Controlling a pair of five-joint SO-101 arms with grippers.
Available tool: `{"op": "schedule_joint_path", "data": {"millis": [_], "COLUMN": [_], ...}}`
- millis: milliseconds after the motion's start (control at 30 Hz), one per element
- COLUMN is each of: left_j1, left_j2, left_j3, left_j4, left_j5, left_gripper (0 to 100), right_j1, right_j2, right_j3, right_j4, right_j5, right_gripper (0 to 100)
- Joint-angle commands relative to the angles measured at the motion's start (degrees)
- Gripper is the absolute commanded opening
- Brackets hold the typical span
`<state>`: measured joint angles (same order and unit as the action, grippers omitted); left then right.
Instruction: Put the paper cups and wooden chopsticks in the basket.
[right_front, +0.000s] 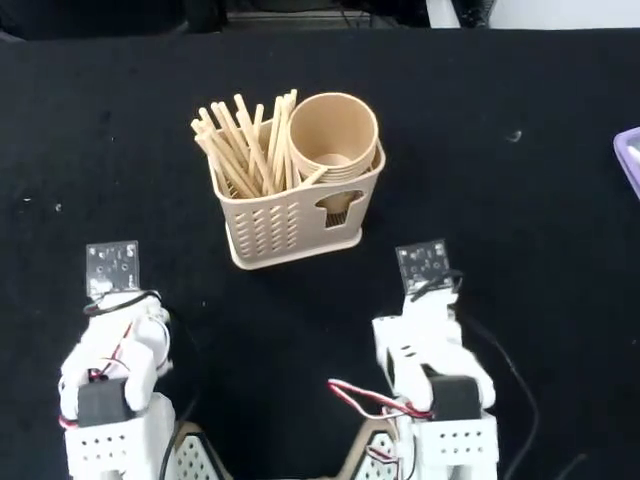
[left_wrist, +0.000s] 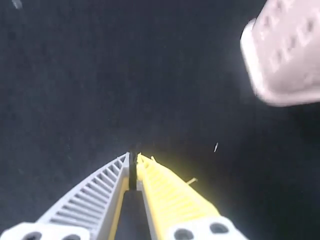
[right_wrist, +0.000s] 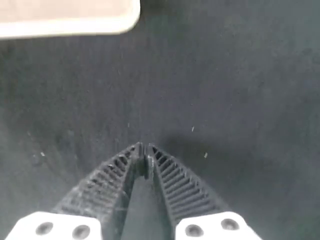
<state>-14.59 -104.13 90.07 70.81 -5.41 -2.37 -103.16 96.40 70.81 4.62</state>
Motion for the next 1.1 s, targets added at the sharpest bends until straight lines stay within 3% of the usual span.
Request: {"op": "schedule_joint_path", "data": {"millis": [0,367,667,1067], "left_j1": [0.3,0.1,-7.9,-7.5], "left_j2": [-0.4,-0.4,-0.3,-0.6], "left_j3": [3.0,7.4,7.4,7.4], "left_j4": [-0.1,1.8,2.0,2.2], "left_j5": [0.9,0.5,0.6,0.6], "left_gripper": [3,3,3,3], "right_j1": [0.1,0.1,0.0,0.3], "right_j2": [-5.2,-5.1,-5.3,-5.3], "right_j3": [0.1,0.1,0.1,0.1], "right_j4": [-0.8,4.0,4.0,4.0], "right_j5": [-0.4,-0.3,-0.2,-0.2], "right_gripper": [1.5,1.2,1.2,1.2]}}
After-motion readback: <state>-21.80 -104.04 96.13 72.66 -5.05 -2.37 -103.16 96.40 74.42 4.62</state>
